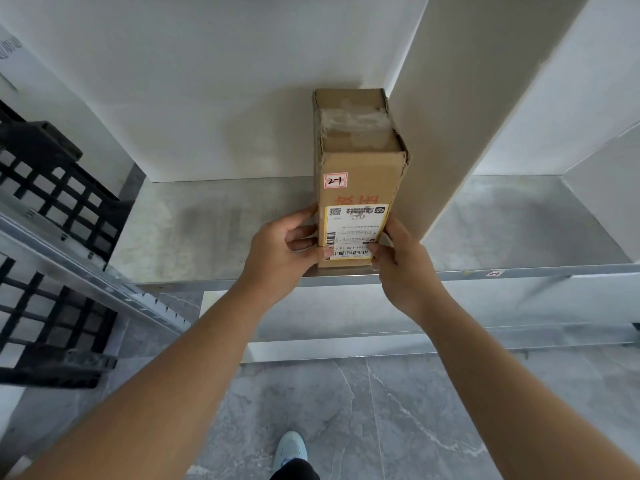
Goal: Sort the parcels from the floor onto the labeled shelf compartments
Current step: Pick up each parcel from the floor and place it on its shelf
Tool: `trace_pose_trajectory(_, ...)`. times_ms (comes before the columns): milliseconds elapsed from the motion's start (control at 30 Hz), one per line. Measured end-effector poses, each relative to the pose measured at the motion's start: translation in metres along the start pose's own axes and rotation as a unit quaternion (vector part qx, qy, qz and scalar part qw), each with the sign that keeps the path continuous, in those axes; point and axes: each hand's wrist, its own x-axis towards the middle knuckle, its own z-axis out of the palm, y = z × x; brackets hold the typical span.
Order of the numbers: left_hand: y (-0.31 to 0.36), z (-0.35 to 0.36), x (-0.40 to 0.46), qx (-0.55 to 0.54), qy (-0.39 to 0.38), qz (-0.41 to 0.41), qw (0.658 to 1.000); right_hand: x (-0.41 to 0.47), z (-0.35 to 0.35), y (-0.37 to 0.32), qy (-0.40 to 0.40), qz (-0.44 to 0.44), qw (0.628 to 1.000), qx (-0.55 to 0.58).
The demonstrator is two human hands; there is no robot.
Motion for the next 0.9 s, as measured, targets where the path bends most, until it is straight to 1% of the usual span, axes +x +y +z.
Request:
trace_pose_trajectory(267, -0.004, -0.002, 0.007, -0.009, -0.001, -0.002, 1.0, 0.003, 0.003, -0.001, 0.004, 0.009, 1.0, 0.015)
trace_pose_trajectory(433, -0.008, -0.002, 0.008, -0.004, -0.003, 0.014, 1.0, 0.001, 0.004, -0.003, 0.004, 0.015, 0.999, 0.038)
trace_pose_trajectory(633, -0.009, -0.002, 0.013, -0.008, -0.011, 0.021, 1.0, 0.004, 0.004, -0.003, 0.01, 0.016, 0.999, 0.036)
trace_pose_trajectory(900, -0.006, -0.003, 0.013, 0.023, -0.004, 0.052, 0.998, 0.004, 0.006, -0.004, 0.013, 0.025, 0.999, 0.045)
